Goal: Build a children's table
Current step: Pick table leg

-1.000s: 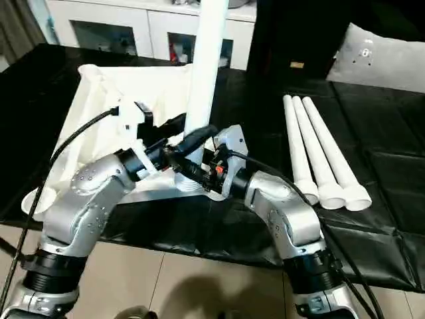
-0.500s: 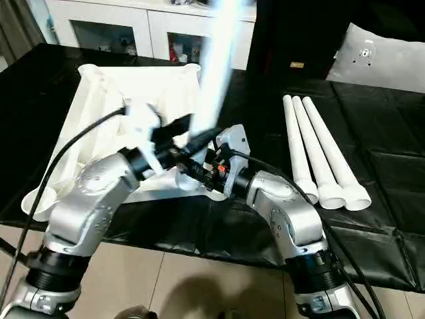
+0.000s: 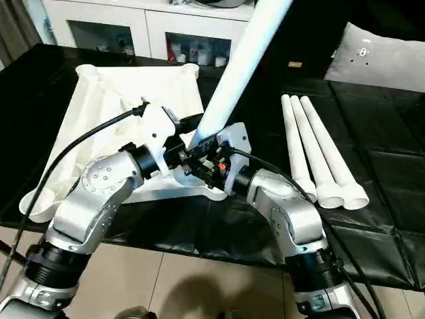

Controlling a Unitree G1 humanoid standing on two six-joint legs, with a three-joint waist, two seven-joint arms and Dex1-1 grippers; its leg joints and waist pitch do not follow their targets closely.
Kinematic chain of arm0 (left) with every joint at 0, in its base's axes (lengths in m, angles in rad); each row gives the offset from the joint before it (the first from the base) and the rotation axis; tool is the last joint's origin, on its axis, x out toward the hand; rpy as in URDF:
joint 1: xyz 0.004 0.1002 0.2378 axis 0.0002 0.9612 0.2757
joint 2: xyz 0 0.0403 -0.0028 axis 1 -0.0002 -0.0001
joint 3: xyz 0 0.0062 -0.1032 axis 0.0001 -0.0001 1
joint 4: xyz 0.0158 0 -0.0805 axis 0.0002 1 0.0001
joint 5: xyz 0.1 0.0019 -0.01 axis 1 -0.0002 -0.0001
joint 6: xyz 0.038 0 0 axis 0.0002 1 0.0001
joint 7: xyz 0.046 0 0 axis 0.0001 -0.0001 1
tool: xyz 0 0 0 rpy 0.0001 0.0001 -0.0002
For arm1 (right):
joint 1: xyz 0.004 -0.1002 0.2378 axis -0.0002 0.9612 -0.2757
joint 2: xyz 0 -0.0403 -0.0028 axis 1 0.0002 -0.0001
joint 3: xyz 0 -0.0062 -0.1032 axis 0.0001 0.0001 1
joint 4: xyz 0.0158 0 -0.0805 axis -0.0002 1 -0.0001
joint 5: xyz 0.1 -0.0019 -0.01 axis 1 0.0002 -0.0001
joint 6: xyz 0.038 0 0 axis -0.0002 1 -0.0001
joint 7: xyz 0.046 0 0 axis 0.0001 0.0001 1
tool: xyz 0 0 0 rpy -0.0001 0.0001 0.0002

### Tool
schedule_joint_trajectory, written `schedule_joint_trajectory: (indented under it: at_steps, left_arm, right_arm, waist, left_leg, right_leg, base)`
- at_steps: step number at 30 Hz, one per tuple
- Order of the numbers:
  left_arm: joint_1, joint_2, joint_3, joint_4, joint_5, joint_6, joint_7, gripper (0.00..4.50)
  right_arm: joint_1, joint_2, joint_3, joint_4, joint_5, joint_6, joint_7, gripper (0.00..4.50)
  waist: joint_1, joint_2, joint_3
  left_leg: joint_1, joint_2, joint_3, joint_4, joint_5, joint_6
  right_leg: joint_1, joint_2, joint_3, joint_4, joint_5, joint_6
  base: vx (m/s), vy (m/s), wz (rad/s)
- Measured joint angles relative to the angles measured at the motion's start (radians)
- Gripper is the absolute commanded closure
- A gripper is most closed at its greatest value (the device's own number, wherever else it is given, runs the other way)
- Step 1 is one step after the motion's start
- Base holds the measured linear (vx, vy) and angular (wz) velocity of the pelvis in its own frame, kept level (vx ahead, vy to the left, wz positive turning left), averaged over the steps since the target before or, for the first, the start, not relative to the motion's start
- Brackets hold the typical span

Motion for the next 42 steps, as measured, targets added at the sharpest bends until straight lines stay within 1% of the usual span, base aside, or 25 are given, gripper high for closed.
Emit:
schedule_joint_trajectory:
  at_steps: [2,3,4,6,7,9,10,11,12,13,15,17,18,19,20,22,24,26,27,29,32,34,36,38,42]
  left_arm:
    - [-0.002,-0.022,0.031,0.008,-0.039,0.022,0.024,2.62]
    - [-0.005,-0.031,0.043,0.013,-0.054,0.029,0.033,2.62]
    - [-0.007,-0.036,0.055,0.017,-0.073,0.036,0.039,2.62]
    - [-0.008,-0.040,0.082,0.023,-0.084,0.047,0.069,2.62]
    - [-0.012,-0.032,0.124,0.038,-0.082,0.056,0.100,2.62]
    - [-0.013,-0.019,0.178,0.059,-0.076,0.066,0.132,2.63]
    - [-0.013,-0.015,0.202,0.065,-0.077,0.073,0.140,2.63]
    - [-0.014,-0.015,0.214,0.065,-0.081,0.076,0.142,2.63]
    - [-0.016,-0.018,0.224,0.065,-0.093,0.080,0.142,2.63]
    - [-0.020,-0.020,0.227,0.065,-0.098,0.083,0.142,2.63]
    - [-0.031,-0.021,0.238,0.065,-0.132,0.101,0.132,2.63]
    - [-0.050,-0.019,0.263,0.065,-0.208,0.144,0.101,2.63]
    - [-0.058,-0.014,0.275,0.064,-0.239,0.160,0.087,2.63]
    - [-0.065,-0.006,0.286,0.063,-0.256,0.169,0.079,2.63]
    - [-0.067,-0.002,0.294,0.062,-0.274,0.180,0.071,2.63]
    - [-0.070,0.003,0.305,0.060,-0.310,0.207,0.052,2.63]
    - [-0.075,0.003,0.305,0.057,-0.352,0.243,0.025,2.63]
    - [-0.083,0.006,0.323,0.039,-0.435,0.314,-0.017,2.63]
    - [-0.084,0.008,0.325,0.020,-0.468,0.340,-0.039,2.63]
    - [-0.089,0.012,0.331,-0.009,-0.513,0.364,-0.069,2.63]
    - [-0.104,0.024,0.334,-0.017,-0.541,0.384,-0.091,2.63]
    - [-0.113,0.042,0.322,-0.020,-0.551,0.393,-0.115,2.63]
    - [-0.114,0.053,0.310,-0.024,-0.551,0.397,-0.132,2.63]
    - [-0.115,0.079,0.278,-0.024,-0.516,0.389,-0.154,2.63]
    - [-0.116,0.121,0.209,-0.025,-0.432,0.343,-0.198,2.63]
  right_arm:
    - [-0.008,0.003,-0.003,0.002,-0.003,0.000,-0.008,2.57]
    - [-0.011,0.005,-0.007,0.004,-0.003,0.000,-0.010,2.01]
    - [-0.012,0.008,-0.011,0.004,-0.001,0.001,-0.009,1.87]
    - [-0.013,0.011,-0.012,0.002,0.005,0.001,-0.004,1.79]
    - [-0.010,0.009,-0.012,-0.004,0.011,0.001,0.008,1.79]
    - [-0.007,0.002,-0.012,-0.014,0.027,0.001,0.029,1.69]
    - [-0.005,-0.003,-0.012,-0.024,0.029,0.000,0.040,1.69]
    - [-0.005,-0.008,-0.012,-0.030,0.031,0.000,0.049,1.51]
    - [-0.005,-0.016,-0.012,-0.039,0.041,0.003,0.064,1.51]
    - [-0.006,-0.019,-0.013,-0.045,0.049,0.003,0.075,1.32]
    - [-0.003,-0.033,-0.014,-0.061,0.075,0.018,0.095,1.19]
    - [-0.003,-0.049,-0.058,-0.083,0.133,0.055,0.119,0.94]
    - [-0.004,-0.060,-0.089,-0.087,0.157,0.068,0.123,0.94]
    - [-0.005,-0.072,-0.121,-0.091,0.168,0.078,0.123,0.75]
    - [-0.008,-0.074,-0.141,-0.087,0.181,0.090,0.116,0.68]
    - [-0.019,-0.071,-0.178,-0.065,0.198,0.113,0.091,0.68]
    - [-0.038,-0.065,-0.219,-0.024,0.203,0.125,0.051,0.35]
    - [-0.068,-0.049,-0.285,0.031,0.256,0.149,-0.005,0.16]
    - [-0.076,-0.051,-0.319,0.049,0.281,0.158,-0.023,0.16]
    - [-0.085,-0.056,-0.364,0.055,0.318,0.175,-0.041,0.01]
    - [-0.087,-0.056,-0.372,0.050,0.358,0.210,-0.039,0.00]
    - [-0.085,-0.064,-0.372,0.041,0.378,0.251,-0.023,0.00]
    - [-0.077,-0.082,-0.366,0.025,0.382,0.261,0.008,0.00]
    - [-0.048,-0.125,-0.323,-0.031,0.376,0.257,0.088,0.00]
    - [-0.032,-0.191,-0.233,-0.109,0.376,0.258,0.208,0.00]
  waist:
    - [0.000,0.000,0.000]
    - [0.000,0.000,0.000]
    - [0.000,0.000,0.000]
    - [-0.002,0.000,0.000]
    - [-0.006,0.000,0.000]
    - [-0.011,0.000,0.000]
    - [-0.010,0.000,0.000]
    - [-0.010,0.000,0.000]
    - [-0.005,-0.001,0.000]
    - [0.000,-0.001,0.000]
    - [0.007,-0.001,0.000]
    - [0.010,-0.001,0.000]
    - [0.010,-0.002,0.000]
    - [0.009,-0.002,0.000]
    - [0.008,-0.002,0.000]
    - [0.005,-0.002,0.000]
    - [0.004,-0.002,0.000]
    - [0.003,-0.001,0.000]
    - [0.004,-0.001,0.000]
    - [0.005,-0.001,0.000]
    - [0.004,-0.001,0.000]
    - [0.004,-0.001,0.000]
    - [0.005,-0.001,0.000]
    - [0.006,-0.001,0.000]
    - [0.007,-0.002,0.000]
  left_leg:
    - [0.000,0.000,0.000,0.000,0.000,0.000]
    - [0.000,0.000,0.000,0.000,0.000,0.000]
    - [0.000,0.000,0.000,0.000,0.000,0.000]
    - [0.000,0.000,0.000,0.000,0.000,0.000]
    - [0.000,0.000,0.000,0.000,0.000,0.000]
    - [0.000,0.001,0.000,0.000,0.000,0.000]
    - [0.000,0.001,0.000,0.000,0.000,0.000]
    - [-0.001,0.001,0.000,0.000,0.000,0.000]
    - [-0.001,0.001,0.000,0.000,0.000,0.000]
    - [-0.002,0.001,0.000,0.000,0.000,0.001]
    - [-0.002,0.001,0.000,0.000,0.000,0.002]
    - [-0.003,0.001,0.000,0.000,0.001,0.004]
    - [-0.002,0.001,0.001,0.000,0.001,0.004]
    - [-0.002,0.001,0.001,0.000,0.001,0.004]
    - [-0.002,0.001,0.001,0.000,0.001,0.004]
    - [-0.001,0.001,0.001,0.000,0.001,0.004]
    - [-0.001,0.001,0.001,0.000,0.001,0.003]
    - [-0.001,0.001,0.001,0.000,0.000,0.000]
    - [-0.001,0.001,0.001,0.000,0.000,0.000]
    - [-0.001,0.001,0.001,-0.001,0.000,0.000]
    - [-0.001,0.001,0.001,-0.001,0.000,0.001]
    - [-0.001,0.001,0.001,-0.001,0.001,0.002]
    - [-0.001,0.001,0.001,-0.001,0.001,0.002]
    - [-0.001,0.001,0.001,-0.002,0.001,0.002]
    - [-0.001,0.001,0.001,-0.002,0.001,0.002]
  right_leg:
    - [0.000,0.000,0.000,0.000,0.000,0.000]
    - [0.000,0.000,0.000,0.000,0.000,0.000]
    - [0.000,0.000,0.000,0.000,0.000,0.000]
    - [0.000,0.000,0.000,0.000,0.000,0.000]
    - [0.000,0.000,0.000,0.000,0.000,0.000]
    - [0.000,0.001,-0.001,0.000,0.000,0.000]
    - [0.000,0.001,-0.001,0.000,0.000,0.000]
    - [0.000,0.001,-0.001,-0.001,0.000,0.000]
    - [0.000,0.001,-0.001,-0.002,0.000,0.000]
    - [0.000,0.000,-0.001,-0.003,0.000,0.000]
    - [0.000,0.000,-0.001,-0.004,0.000,0.000]
    - [0.000,0.000,-0.001,-0.004,0.000,0.000]
    - [0.000,0.000,-0.001,-0.004,0.000,0.000]
    - [0.000,0.000,-0.001,-0.004,0.000,0.000]
    - [0.000,0.000,-0.001,-0.004,0.000,0.000]
    - [0.000,0.000,-0.001,-0.003,0.000,0.000]
    - [0.000,0.000,-0.001,-0.002,0.000,-0.001]
    - [0.000,0.000,-0.001,-0.002,0.001,-0.001]
    - [0.000,0.000,-0.001,-0.002,0.001,-0.001]
    - [0.000,0.000,-0.001,-0.003,0.001,-0.001]
    - [0.000,0.000,-0.001,-0.003,0.001,-0.001]
    - [0.000,0.000,-0.001,-0.003,0.000,-0.001]
    - [0.000,0.000,-0.001,-0.003,0.000,0.000]
    - [0.000,0.000,-0.001,-0.004,0.000,0.000]
    - [0.000,0.000,-0.002,-0.005,0.000,0.000]
  base:
    - [0.000,0.000,0.00]
    - [0.000,0.000,0.00]
    - [0.000,0.000,0.00]
    - [0.000,0.000,0.00]
    - [0.000,0.000,0.00]
    - [0.000,0.000,0.00]
    - [0.000,0.000,0.00]
    - [0.000,0.000,0.00]
    - [0.000,0.000,0.00]
    - [0.000,0.000,0.00]
    - [0.000,0.000,0.00]
    - [0.000,0.000,0.00]
    - [0.000,0.000,0.00]
    - [0.000,0.000,0.00]
    - [0.000,0.000,0.00]
    - [0.000,0.000,0.00]
    - [0.000,0.000,0.00]
    - [0.000,0.000,0.00]
    - [0.000,0.000,0.00]
    - [0.000,0.000,0.00]
    - [0.000,0.000,0.00]
    - [0.000,0.000,0.00]
    - [0.000,0.000,0.00]
    - [0.000,0.000,0.00]
    - [0.000,0.000,0.00]
